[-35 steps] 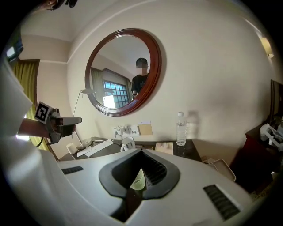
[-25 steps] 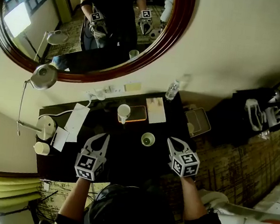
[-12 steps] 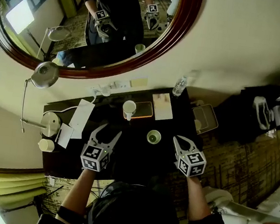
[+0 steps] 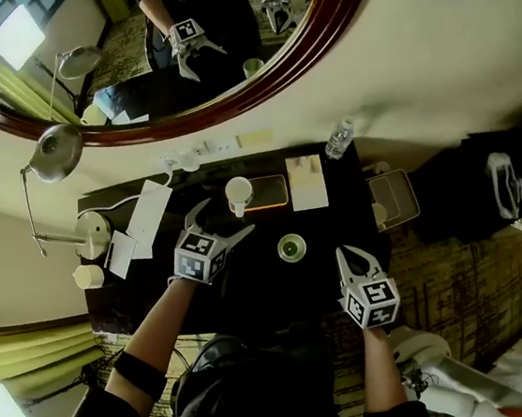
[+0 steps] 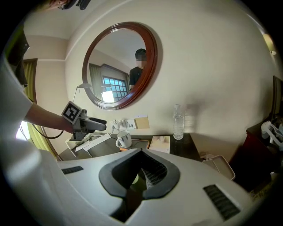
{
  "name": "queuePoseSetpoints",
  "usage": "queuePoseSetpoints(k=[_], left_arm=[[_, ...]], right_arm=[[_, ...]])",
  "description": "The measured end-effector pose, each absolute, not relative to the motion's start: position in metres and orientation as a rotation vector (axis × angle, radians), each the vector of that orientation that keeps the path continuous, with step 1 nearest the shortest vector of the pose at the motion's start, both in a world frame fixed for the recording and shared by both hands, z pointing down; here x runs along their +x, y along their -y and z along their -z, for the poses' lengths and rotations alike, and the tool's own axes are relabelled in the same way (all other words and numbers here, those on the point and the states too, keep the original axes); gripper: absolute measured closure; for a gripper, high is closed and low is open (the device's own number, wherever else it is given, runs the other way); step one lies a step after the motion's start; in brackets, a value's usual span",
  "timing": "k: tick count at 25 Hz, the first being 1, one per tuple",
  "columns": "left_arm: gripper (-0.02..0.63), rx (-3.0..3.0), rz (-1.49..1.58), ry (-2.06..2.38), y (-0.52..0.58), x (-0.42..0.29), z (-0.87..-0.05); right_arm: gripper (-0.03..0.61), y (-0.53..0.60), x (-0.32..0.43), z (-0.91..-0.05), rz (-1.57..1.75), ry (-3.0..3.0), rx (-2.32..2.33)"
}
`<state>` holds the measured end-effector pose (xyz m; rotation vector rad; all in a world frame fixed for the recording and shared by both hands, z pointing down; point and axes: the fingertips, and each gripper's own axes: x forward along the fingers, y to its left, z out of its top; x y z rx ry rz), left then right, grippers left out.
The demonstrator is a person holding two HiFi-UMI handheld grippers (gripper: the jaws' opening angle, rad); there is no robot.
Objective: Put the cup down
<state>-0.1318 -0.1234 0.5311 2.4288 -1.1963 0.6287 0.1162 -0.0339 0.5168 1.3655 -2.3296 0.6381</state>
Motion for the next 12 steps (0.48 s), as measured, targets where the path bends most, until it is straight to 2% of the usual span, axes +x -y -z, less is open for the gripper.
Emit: queuePoseSetpoints(k=[12], left_arm=[[0.087, 2.260, -0.900, 1.235, 0.192, -0.135, -0.612]], right_arm=[[0.568, 0.037, 0.117, -0.561, -0.675, 2.285, 1.328]])
